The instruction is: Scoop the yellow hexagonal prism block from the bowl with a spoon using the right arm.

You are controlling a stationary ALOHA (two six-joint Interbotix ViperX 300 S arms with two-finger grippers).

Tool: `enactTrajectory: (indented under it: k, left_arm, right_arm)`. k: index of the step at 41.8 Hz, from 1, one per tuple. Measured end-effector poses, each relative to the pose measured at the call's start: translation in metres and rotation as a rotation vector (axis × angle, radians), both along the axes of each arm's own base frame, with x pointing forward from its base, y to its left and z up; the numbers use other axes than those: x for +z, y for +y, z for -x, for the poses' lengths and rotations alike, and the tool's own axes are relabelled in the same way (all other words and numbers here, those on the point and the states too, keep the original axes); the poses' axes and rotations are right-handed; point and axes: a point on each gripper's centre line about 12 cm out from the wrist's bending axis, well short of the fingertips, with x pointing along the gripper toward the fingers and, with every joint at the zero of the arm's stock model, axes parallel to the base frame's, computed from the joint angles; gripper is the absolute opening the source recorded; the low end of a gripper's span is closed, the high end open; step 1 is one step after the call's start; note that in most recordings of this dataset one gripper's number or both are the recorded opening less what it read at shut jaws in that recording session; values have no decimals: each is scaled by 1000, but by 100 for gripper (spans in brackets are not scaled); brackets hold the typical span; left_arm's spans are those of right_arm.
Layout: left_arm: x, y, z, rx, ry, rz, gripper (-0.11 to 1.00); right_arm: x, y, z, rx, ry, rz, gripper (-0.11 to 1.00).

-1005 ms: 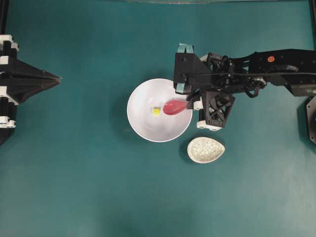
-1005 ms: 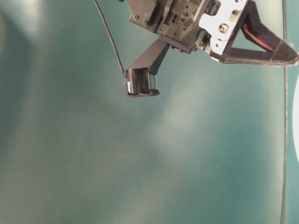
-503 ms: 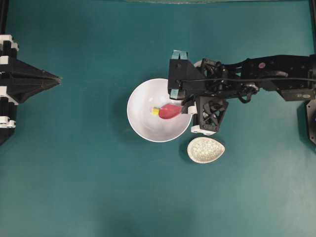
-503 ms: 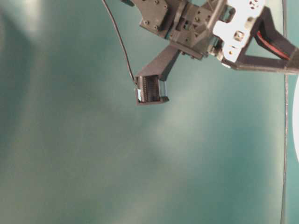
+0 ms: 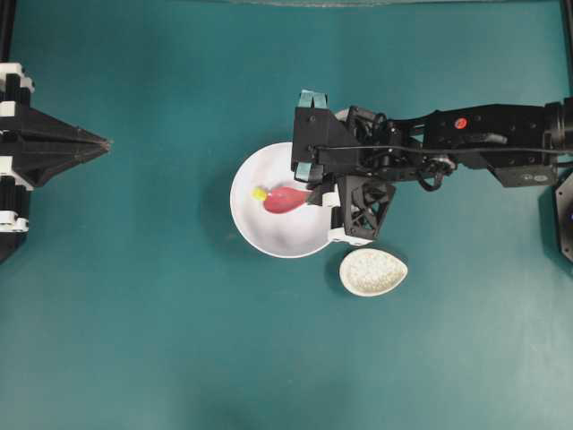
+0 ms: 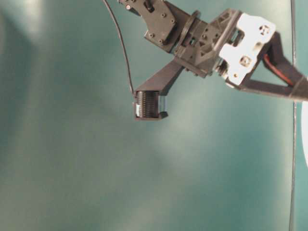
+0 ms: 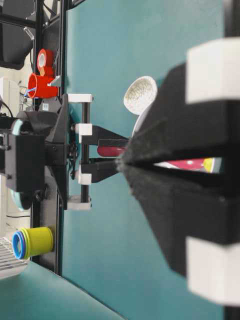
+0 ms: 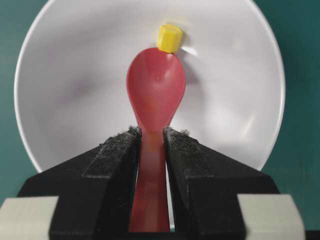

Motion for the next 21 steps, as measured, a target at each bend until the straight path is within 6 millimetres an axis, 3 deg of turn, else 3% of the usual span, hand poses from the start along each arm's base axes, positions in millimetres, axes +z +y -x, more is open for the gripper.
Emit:
enactTrajectory:
  k: [21]
  left_arm:
    - [0,0,0,0,0,0,0]
  right_arm:
    - [4,-2,-5,-6,-52,12,23]
